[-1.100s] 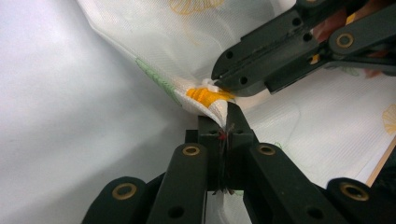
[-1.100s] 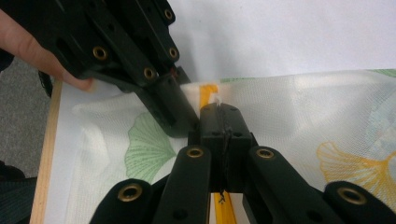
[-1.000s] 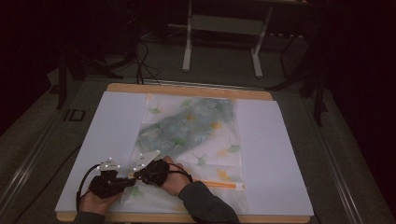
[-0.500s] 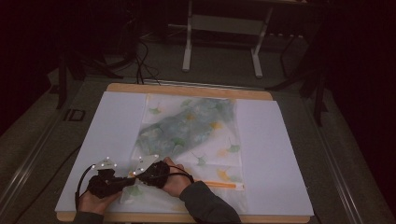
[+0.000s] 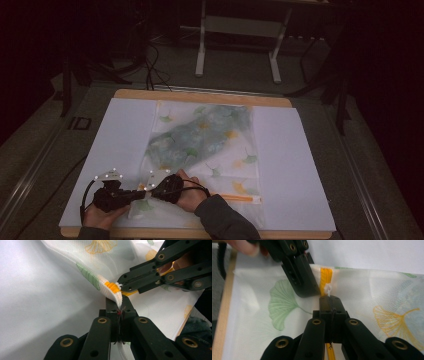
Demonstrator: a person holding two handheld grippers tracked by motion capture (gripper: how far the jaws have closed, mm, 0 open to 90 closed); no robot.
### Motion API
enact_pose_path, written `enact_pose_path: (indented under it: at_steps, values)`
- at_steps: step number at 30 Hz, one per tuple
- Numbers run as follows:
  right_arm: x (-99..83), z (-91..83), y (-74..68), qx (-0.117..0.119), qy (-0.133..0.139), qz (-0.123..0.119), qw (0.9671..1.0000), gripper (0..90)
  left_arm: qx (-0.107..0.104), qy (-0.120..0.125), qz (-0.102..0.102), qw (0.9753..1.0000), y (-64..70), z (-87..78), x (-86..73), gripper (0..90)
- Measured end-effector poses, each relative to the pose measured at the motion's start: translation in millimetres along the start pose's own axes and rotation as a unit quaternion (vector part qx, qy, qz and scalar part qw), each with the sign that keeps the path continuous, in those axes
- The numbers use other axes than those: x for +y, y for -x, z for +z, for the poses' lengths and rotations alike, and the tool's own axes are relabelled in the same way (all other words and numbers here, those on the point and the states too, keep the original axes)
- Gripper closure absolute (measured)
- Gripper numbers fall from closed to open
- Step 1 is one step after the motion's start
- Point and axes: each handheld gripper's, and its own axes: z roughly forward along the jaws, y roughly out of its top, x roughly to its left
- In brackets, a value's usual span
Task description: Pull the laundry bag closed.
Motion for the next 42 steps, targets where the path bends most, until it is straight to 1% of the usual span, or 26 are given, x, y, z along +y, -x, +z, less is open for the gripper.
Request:
enact_pose_path:
  at_steps: [3, 4, 6, 9, 13, 14, 19, 22, 23, 28, 32, 42]
  values:
    - [-1.6, 2.5, -0.4, -0.007, -0.015, -0.007, 0.9998, 90.0, -0.007, 0.023, -0.005, 0.9997, -1.5, -6.6, -0.2, 88.3]
    - [-3.7, 3.4, 0.5, -0.005, -0.017, -0.005, 0.9998, 90.0, -0.003, 0.025, -0.007, 0.9997, -2.4, -8.5, -0.6, 88.3]
    - [-9.2, 2.8, 3.3, -0.001, -0.016, 0.004, 0.9999, 90.0, -0.002, 0.023, -0.009, 0.9997, -3.8, -8.7, -1.7, 88.3]
    - [-13.3, 2.3, 3.1, -0.006, -0.028, -0.001, 0.9996, 90.0, 0.002, 0.02, -0.005, 0.9998, -2.1, -7.3, -0.5, 88.4]
    - [-16.2, -0.1, 5.0, -0.007, -0.031, -0.003, 0.9995, 90.0, 0.007, 0.021, -0.004, 0.9998, -2.5, -8.3, -1.0, 88.4]
    - [-17.3, -1.4, 5.5, -0.006, -0.035, -0.003, 0.9994, 90.0, 0.008, 0.021, -0.004, 0.9997, -2.5, -8.3, -1.2, 88.4]
    - [-21.6, -5.8, 7.3, -0.009, -0.04, -0.002, 0.9992, 90.0, 0.014, 0.02, 0.0, 0.9997, -1.1, -7.8, -0.9, 88.3]
    - [-23.8, -8.7, 7.7, -0.01, -0.046, -0.003, 0.9989, 90.0, 0.023, 0.014, 0.006, 0.9996, 0.0, -7.0, -1.0, 88.3]
    - [-23.8, -8.7, 7.7, -0.01, -0.046, -0.003, 0.9989, 90.0, 0.023, 0.014, 0.006, 0.9996, 0.0, -7.0, -1.0, 88.3]
    - [-30.9, -16.7, 10.2, -0.019, -0.056, -0.001, 0.9982, 90.0, 0.033, 0.011, 0.012, 0.9993, 1.2, -6.3, -1.0, 88.2]
    - [-35.2, -21.7, 11.6, -0.026, -0.064, -0.005, 0.9976, 90.0, 0.034, 0.011, 0.012, 0.9993, 1.1, -6.5, -1.2, 88.3]
    - [-44.7, -32.6, 13.3, -0.033, -0.074, -0.005, 0.9967, 90.0, 0.037, 0.012, 0.01, 0.9992, 0.5, -6.9, -1.8, 88.3]
